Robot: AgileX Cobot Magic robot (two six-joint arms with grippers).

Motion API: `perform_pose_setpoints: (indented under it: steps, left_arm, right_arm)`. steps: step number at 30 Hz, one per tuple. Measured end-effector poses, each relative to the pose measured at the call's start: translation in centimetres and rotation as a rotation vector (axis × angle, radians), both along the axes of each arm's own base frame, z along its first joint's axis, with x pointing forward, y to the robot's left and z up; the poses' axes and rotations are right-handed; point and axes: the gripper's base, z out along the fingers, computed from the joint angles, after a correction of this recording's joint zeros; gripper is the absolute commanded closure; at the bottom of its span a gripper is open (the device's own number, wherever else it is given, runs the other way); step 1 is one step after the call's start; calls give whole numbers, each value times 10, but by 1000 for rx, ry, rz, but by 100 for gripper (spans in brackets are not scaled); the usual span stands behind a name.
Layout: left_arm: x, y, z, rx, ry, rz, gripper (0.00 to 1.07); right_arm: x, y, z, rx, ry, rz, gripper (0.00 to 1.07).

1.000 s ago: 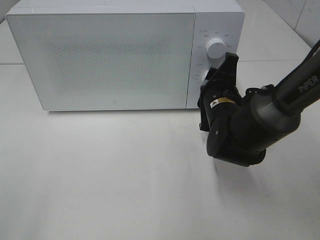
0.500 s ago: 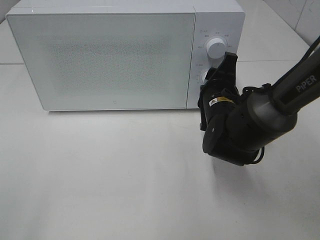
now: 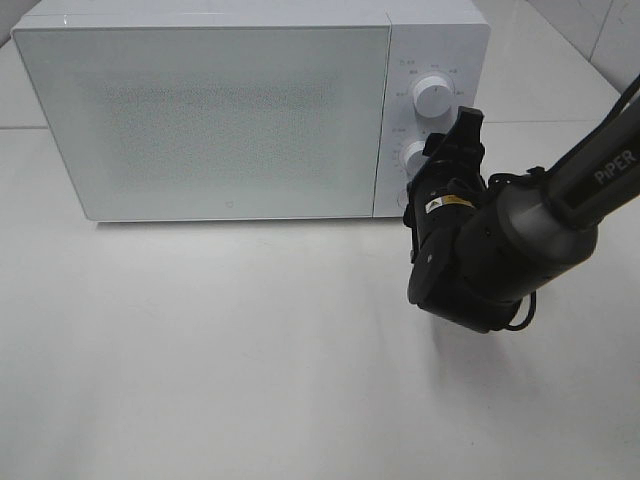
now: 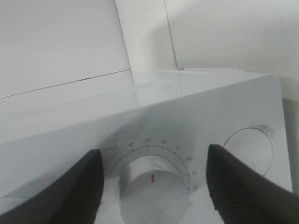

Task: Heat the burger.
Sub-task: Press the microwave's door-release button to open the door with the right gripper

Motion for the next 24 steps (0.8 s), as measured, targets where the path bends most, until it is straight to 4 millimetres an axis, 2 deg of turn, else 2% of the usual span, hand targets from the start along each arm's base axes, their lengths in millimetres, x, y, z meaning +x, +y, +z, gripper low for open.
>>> perform_pose_setpoints:
  steps: [9,18,24]
  left_arm:
    - [0,0,0,0,0,0,7]
    - [0,0,0,0,0,0,7]
    - [0,0,0,0,0,0,7]
  right_arm:
    - [-14,1,-4,-113,34,75,39]
    - [-33,-4,32,-350,-8,227,39]
    - [-45,-6,43,-525,32,353,39]
